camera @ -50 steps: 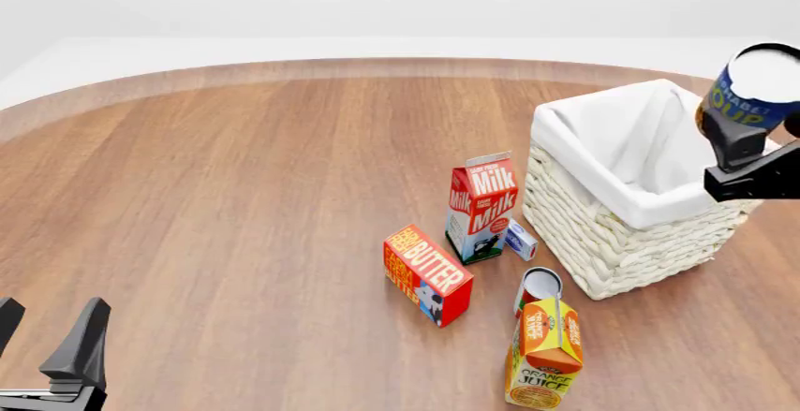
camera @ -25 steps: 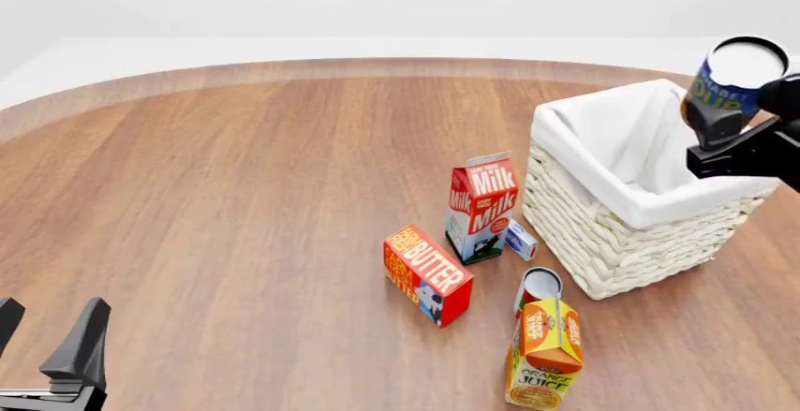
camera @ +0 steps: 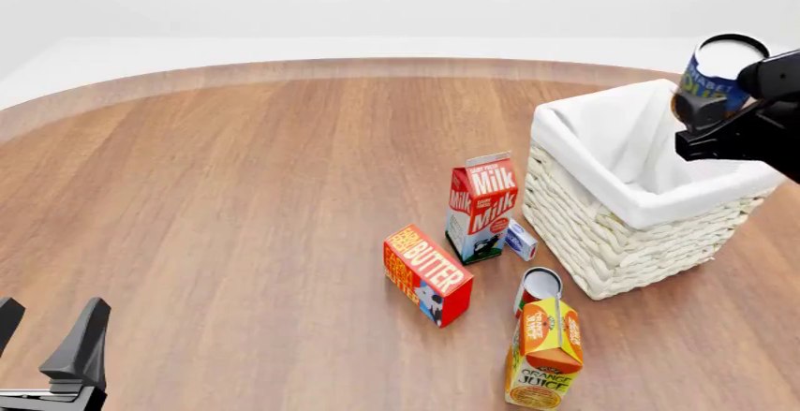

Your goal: Pick up the alphabet soup, and put it in the basket.

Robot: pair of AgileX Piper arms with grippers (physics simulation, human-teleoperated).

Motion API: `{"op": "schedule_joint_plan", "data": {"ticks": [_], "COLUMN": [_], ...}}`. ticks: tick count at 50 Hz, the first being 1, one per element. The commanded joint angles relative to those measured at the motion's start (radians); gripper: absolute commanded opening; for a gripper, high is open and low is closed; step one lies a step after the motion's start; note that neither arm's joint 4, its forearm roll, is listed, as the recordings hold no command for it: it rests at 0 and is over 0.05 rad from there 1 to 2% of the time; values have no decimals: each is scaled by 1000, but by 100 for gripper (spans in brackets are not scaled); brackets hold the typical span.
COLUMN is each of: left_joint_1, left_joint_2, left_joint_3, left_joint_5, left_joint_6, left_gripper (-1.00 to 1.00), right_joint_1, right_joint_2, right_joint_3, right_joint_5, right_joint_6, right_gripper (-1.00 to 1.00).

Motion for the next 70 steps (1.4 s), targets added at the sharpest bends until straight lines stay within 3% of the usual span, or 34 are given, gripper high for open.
{"op": "schedule_joint_plan", "data": {"ticks": [1,17,70], "left_joint_1": [0,0,0], "left_joint_2": [0,0,0], "left_joint_3": [0,0,0], "left_joint_5": [0,0,0], "left_joint_6": [0,0,0], "left_gripper": [100,100,100], "right_joint_1": [-7,-11,-70], "right_joint_2": [45,145,388], "right_joint_3": [-41,-129,-218], "right_joint_5": [2,30,47], "right_joint_6": [34,25,11], "right_gripper": [-100,-100,-100]}}
